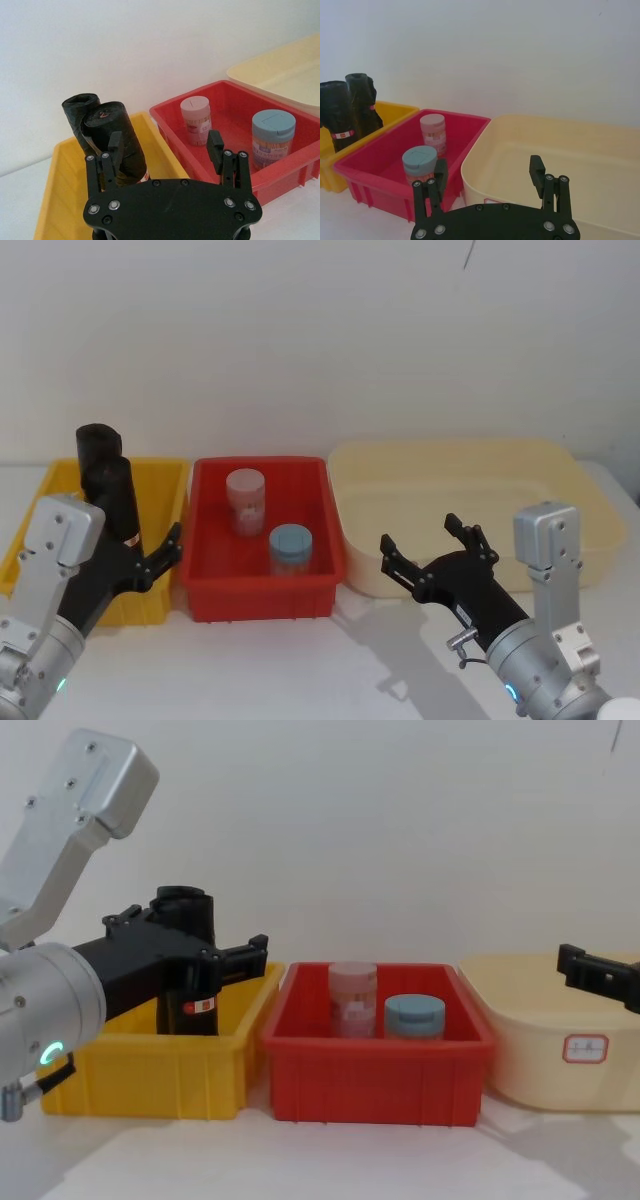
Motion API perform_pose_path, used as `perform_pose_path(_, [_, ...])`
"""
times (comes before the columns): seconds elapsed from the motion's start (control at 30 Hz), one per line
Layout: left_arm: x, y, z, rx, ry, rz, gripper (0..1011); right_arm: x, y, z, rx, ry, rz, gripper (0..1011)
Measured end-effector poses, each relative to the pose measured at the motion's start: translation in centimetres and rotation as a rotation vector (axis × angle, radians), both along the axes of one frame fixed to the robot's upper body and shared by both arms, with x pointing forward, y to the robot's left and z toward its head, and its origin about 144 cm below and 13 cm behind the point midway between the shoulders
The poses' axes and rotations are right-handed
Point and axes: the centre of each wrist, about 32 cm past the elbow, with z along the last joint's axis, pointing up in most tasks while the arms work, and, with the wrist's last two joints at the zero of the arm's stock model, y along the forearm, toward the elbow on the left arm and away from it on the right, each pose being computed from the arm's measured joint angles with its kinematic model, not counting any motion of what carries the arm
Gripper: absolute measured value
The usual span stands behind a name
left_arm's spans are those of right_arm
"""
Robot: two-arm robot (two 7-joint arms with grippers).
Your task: Pick up the garbage bag with the one hand and transfer it to the other hand.
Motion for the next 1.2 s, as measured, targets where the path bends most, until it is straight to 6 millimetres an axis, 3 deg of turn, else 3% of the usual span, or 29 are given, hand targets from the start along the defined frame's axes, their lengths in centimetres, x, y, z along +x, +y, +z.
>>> perform_pose_path(0.83, [0.0, 0.0, 0.0, 0.002, 0.000, 0.002, 1001, 0.0, 0.0, 0.0, 0.000, 0.000, 0.000, 1001])
perform_pose_path(1.2, [-1.2, 0.0, 0.4, 0.022, -0.007, 0.043, 1001, 0.0, 0.0, 0.0, 0.000, 0.000, 0.000, 1001])
